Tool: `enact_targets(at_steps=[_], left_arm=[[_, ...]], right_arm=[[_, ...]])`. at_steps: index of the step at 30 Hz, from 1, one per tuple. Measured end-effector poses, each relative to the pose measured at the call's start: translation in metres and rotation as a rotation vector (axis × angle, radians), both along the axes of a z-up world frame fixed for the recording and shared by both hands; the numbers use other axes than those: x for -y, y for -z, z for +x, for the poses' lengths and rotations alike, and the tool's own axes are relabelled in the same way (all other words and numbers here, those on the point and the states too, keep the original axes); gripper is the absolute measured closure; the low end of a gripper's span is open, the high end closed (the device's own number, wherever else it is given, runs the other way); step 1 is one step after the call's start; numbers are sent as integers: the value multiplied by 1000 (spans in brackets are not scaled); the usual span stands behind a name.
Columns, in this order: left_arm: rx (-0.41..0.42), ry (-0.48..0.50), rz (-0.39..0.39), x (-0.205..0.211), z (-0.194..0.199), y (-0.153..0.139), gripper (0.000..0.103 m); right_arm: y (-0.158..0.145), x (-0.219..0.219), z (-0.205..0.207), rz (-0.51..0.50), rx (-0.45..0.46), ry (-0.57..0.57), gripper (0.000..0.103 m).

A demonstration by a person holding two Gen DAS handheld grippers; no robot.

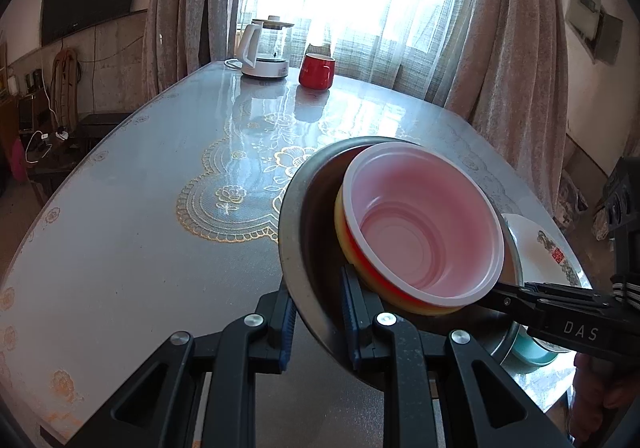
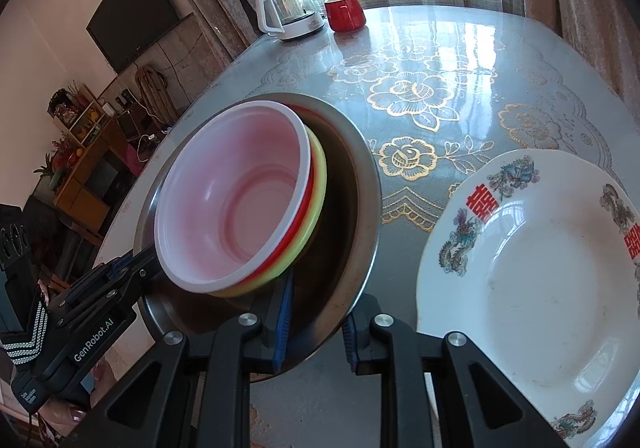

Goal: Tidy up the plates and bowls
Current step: 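Lift the steel bowl with nested bowls and carry it over the plate stack, then lower the steel bowl onto the dragon-print plate with the right gripper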

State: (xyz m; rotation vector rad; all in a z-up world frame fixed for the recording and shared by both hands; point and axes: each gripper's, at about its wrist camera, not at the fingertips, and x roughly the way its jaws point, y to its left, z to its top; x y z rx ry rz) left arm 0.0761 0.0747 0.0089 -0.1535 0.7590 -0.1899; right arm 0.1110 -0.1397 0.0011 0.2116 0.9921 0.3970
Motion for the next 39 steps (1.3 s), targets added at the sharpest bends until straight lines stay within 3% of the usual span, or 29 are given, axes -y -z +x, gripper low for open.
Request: enact_targets(at_steps=[19, 39], left_arm=[[49, 89, 3, 34, -5, -25, 82], [45, 301, 3, 126, -1, -31, 81]], right_arm=[[-25, 35, -29, 9, 55, 86, 81], [-34, 118, -74, -7, 70, 299, 81]])
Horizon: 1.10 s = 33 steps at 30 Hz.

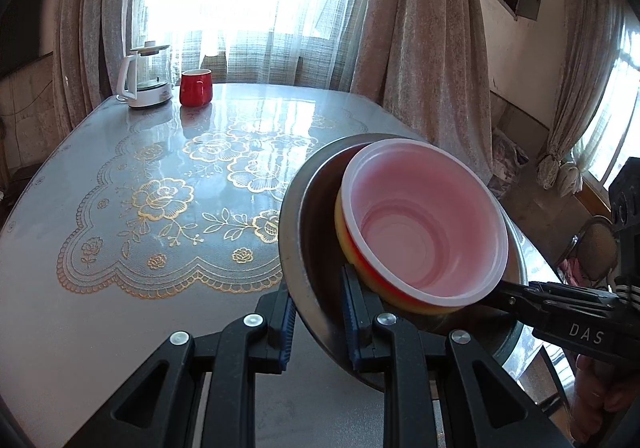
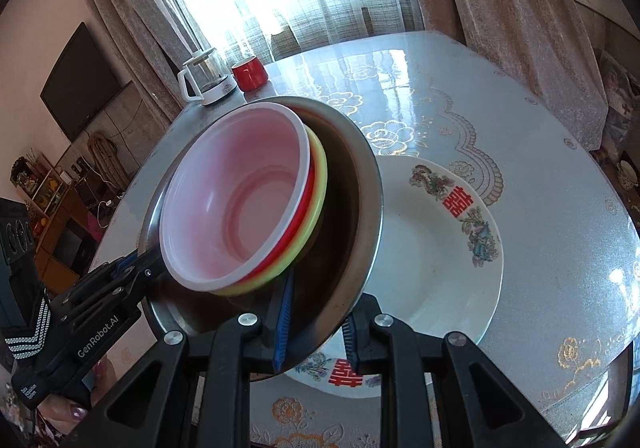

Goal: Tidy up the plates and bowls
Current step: 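Lower the steel bowl onto the dragon-print plate with the right gripper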

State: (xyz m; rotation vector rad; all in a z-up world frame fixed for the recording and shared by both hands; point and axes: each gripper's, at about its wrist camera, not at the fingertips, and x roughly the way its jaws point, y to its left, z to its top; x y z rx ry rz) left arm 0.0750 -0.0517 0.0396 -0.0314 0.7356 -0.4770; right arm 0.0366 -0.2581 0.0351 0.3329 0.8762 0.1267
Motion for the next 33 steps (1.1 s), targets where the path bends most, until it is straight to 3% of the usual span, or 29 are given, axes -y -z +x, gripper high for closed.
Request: enact_targets(at_steps=[17, 33], left_arm=[[-46, 75, 58, 57, 11, 19, 80], [-98, 73, 60, 63, 25, 36, 78]], right_arm=[[26, 45, 2, 49, -65, 114, 81], [39, 56, 10, 91, -111, 153, 80]])
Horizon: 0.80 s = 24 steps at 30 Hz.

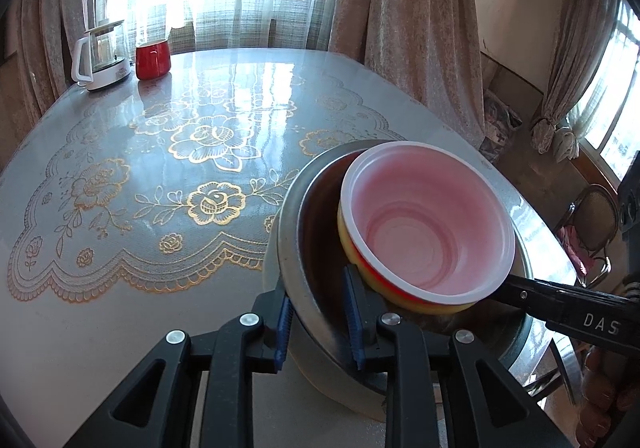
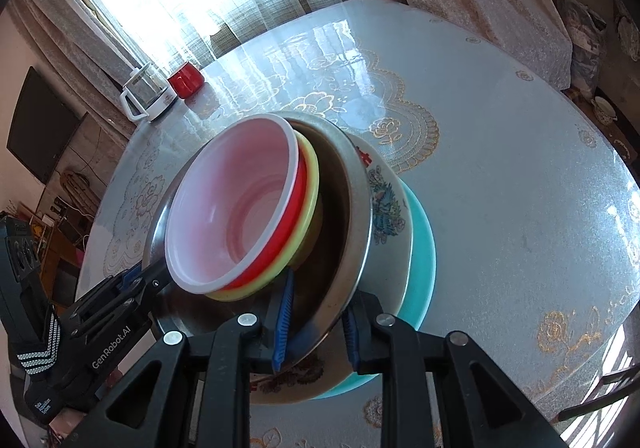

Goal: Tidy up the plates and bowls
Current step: 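Lower the steel bowl onto the dragon-print plate with the right gripper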

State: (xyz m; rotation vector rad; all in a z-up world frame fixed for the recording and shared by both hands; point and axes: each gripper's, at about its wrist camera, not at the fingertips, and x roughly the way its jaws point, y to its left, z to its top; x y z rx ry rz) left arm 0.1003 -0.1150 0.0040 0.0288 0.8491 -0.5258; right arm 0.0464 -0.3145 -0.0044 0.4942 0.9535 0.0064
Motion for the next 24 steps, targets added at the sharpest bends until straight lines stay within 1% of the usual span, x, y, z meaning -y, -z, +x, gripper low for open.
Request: enact_targets(at_steps=[2, 6, 10, 15, 17, 20, 24], left_arm=[[0, -2, 1, 0, -1, 0, 78], [-4, -4, 5, 0, -4, -1, 77], [6, 1, 7, -3, -11, -3, 74], [44, -10, 15, -8, -21, -9, 74], [46, -12, 9, -10, -22, -10, 77], [60, -9, 30, -6, -22, -10, 78], [72, -2, 53, 0, -21, -11, 79]], right_arm=[[-1, 3, -1, 6, 1, 13, 80], [-4, 2, -2, -17, 3, 15, 80], [-3, 1, -5, -37, 12, 11, 83], [-4, 4, -5, -34, 22, 18, 84], [-5, 4, -5, -27, 23, 17, 84], [-6, 3, -6, -48, 28, 7, 84], [-6, 4, -9, -47, 23, 11, 84]])
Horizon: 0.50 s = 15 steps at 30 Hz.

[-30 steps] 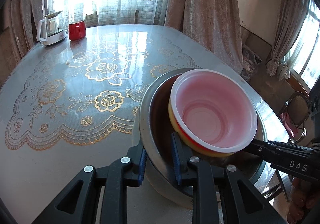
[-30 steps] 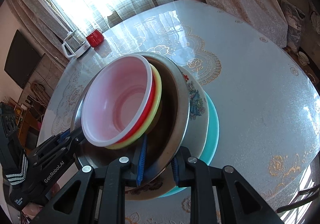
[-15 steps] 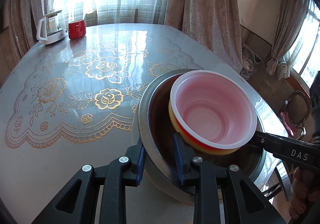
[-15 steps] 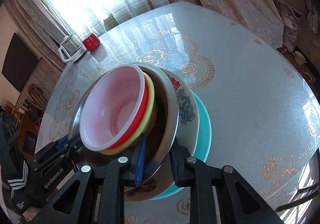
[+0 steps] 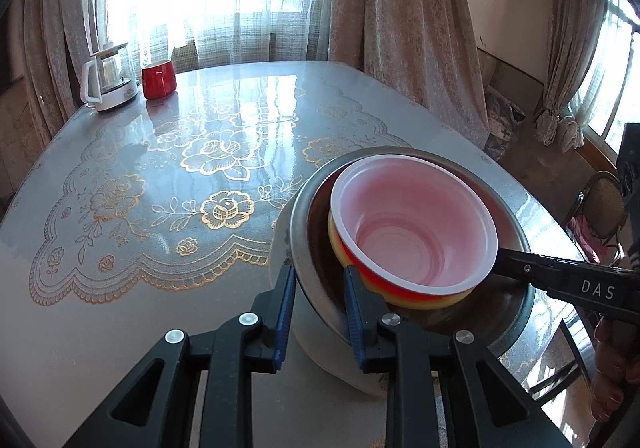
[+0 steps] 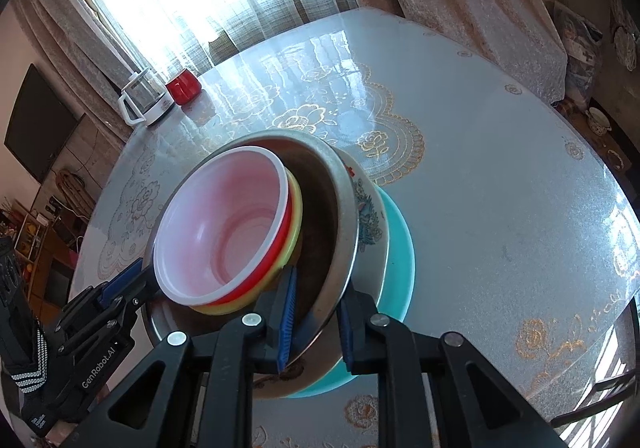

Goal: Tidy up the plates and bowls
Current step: 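Lower the steel bowl onto the dragon-print plate with the right gripper, then open the right gripper and withdraw it from the steel bowl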

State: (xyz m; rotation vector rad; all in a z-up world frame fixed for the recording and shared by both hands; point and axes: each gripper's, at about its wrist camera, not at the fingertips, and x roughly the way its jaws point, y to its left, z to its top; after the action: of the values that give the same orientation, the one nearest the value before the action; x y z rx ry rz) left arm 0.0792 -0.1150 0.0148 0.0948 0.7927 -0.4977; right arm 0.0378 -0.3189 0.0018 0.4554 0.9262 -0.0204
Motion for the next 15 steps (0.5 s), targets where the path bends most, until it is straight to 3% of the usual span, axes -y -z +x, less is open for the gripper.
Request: enact_targets(at_steps=[8, 15], left_arm=[[-11, -17, -30, -9, 0, -2, 78], [14, -50, -75, -25, -10, -5, 71]], right_arm=[[-9, 2, -9, 3, -6, -13, 82], [-7, 3, -16, 9, 26, -22, 84]])
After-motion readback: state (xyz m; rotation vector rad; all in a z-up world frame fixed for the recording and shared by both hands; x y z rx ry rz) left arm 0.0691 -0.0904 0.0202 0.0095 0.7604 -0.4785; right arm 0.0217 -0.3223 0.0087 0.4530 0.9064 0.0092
